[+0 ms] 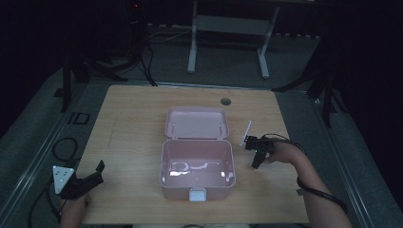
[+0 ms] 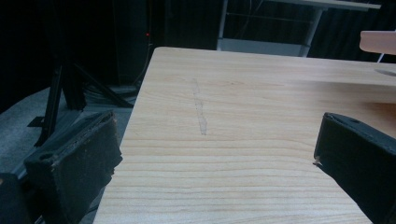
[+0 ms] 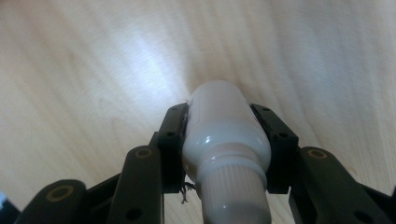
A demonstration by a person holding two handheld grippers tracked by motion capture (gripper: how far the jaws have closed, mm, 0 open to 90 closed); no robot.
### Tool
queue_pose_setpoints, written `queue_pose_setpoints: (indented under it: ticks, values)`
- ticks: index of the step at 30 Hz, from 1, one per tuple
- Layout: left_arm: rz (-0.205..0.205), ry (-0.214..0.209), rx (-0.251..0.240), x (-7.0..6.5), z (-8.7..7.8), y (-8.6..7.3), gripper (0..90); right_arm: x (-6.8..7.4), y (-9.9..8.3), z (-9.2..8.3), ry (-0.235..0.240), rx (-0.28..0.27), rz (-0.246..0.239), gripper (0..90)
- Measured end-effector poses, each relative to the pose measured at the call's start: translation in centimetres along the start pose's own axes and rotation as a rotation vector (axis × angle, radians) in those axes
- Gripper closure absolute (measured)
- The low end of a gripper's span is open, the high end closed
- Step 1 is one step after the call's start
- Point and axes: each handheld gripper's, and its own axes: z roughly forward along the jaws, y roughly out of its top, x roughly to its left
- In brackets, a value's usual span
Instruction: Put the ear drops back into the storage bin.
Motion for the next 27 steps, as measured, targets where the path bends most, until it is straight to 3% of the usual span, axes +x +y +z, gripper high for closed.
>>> queue_pose_setpoints:
  ticks: [1,3,8,13,20,27]
  values:
    - [0.0,0.0,0.0,0.0,0.0,0.0,0.5,0.0,0.0,0.0,0.0,0.0,0.0,59.4]
    - [0.0,0.001,-0.001,0.0,0.0,0.0,0.5,0.6,-0.1,0.0,0.006,-0.004,-0.064,59.4]
    - [0.0,0.001,-0.002,0.0,0.0,0.0,0.5,1.4,-0.5,-0.2,0.0,-0.01,-0.14,59.4]
    - [0.0,0.0,-0.002,0.0,0.0,0.0,0.5,2.1,-0.8,-0.1,-0.014,0.015,-0.196,59.4]
    - [-0.001,0.001,-0.002,0.0,0.0,0.0,0.5,2.5,-1.6,-0.2,-0.019,0.015,-0.215,59.4]
    - [0.003,0.003,0.0,0.0,0.0,0.0,0.5,4.1,-1.9,-0.7,-0.034,0.018,-0.333,59.4]
